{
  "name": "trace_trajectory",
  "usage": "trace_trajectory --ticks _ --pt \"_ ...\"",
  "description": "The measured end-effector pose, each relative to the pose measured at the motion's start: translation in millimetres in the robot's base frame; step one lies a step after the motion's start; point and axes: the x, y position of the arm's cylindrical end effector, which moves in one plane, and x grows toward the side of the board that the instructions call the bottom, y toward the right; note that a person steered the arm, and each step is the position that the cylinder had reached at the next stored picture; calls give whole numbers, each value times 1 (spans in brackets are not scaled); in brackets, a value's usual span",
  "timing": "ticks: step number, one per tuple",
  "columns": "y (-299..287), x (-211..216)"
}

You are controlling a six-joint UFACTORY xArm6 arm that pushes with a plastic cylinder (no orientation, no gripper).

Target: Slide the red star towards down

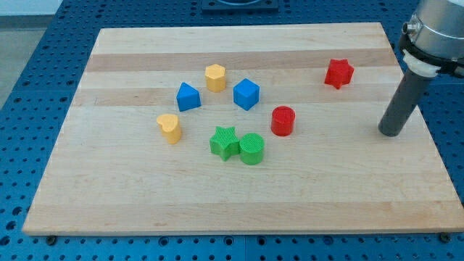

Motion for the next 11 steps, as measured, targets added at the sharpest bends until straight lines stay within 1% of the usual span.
trace_trajectory --ticks 1,2,3,4,5,6,10,11 --pt "4 -89" --pt "-2 -139" --pt "-6 -180" --pt "-10 -192" --pt "-42 -157" --pt "-60 -125" --pt "-98 6" --pt "-116 8"
